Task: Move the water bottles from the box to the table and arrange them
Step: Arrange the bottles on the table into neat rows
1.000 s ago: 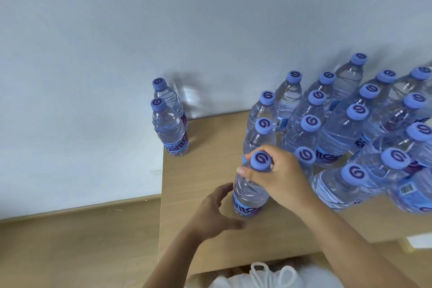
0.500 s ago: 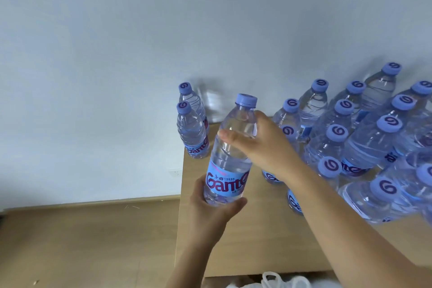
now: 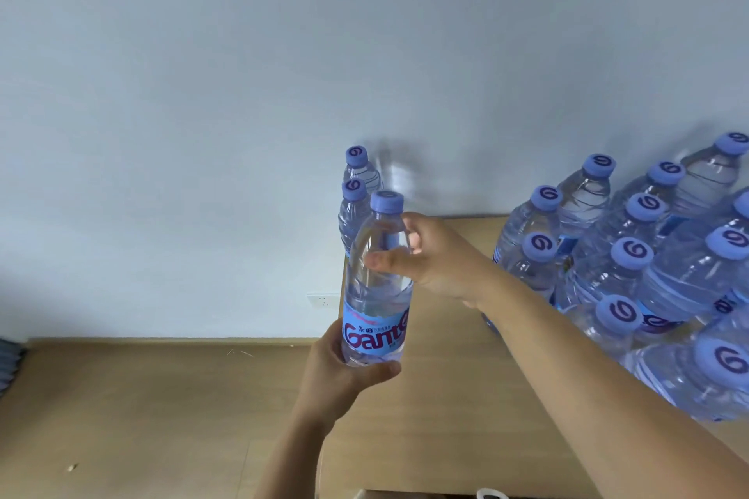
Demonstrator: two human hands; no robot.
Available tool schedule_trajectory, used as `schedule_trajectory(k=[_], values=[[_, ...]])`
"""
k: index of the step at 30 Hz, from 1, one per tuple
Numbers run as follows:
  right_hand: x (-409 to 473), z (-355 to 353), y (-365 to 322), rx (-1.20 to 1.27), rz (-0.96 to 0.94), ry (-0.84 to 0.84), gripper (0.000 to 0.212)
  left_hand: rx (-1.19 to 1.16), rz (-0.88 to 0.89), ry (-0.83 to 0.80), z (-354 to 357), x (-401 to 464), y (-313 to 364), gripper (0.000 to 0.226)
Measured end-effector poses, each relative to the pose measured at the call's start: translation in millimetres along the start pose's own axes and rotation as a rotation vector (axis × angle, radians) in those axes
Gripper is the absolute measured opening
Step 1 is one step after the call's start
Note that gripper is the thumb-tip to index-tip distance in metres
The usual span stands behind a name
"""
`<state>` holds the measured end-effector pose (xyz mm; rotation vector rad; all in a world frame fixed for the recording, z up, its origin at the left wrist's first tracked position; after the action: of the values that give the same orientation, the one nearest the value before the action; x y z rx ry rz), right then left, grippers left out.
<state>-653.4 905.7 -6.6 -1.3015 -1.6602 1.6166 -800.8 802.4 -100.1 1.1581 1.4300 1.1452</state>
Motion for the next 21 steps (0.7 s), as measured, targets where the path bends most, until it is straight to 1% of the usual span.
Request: schedule_trajectory(k=[2,4,8,11,14,15,18,19,21], values=[[10.0,10.4,4.8,-0.027,0.017,0.06,0.049,0.157,0.004,0.061,-6.7,8.1,-11.6,0.055],[20.5,18.9,8.5,-0.055,0.024,0.095,0.057,0.228,0.003,0.094,-10.2,17.3,-19.9,0.049],[39.4,25.6,14.4,-0.068,0.058,0.137,0.057,0.259,-0.021,0.085,-12.5,37.2,-33.0,0.041],[47.8,28.4,20.7,-0.075,0.076,0.143,0.06,0.264,-0.017,0.08,-11.8,49.4,-41.0,0.04],[53.7,30.7,27.0,-0.075,0.078,0.132,0.05,0.263,-0.02,0.082,-9.0,58.0,-49.2,0.039],[55.5,31.7,30.0,-0.076,0.082,0.128,0.051,0.266,-0.024,0.086,-8.4,60.7,-52.1,0.039],[59.8,34.1,39.2,-0.098,0.097,0.133,0.064,0.302,-0.045,0.108,-7.6,68.3,-59.8,0.042],[60.3,34.6,40.7,-0.102,0.091,0.136,0.063,0.321,-0.051,0.114,-7.6,71.0,-61.8,0.043],[60.4,34.6,41.3,-0.106,0.065,0.146,0.049,0.36,-0.037,0.131,-6.7,76.4,-63.6,0.04]])
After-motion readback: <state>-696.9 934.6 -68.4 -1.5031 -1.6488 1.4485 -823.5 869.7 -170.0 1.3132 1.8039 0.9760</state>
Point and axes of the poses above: each hand's wrist, its own x-axis towards the middle knuckle, its own z-axis out of the palm, y = z × x, the point moved 2 cm from there along x, towards the middle knuckle, and after that the axes turned 10 degrees about z, right-handed, at the moved point
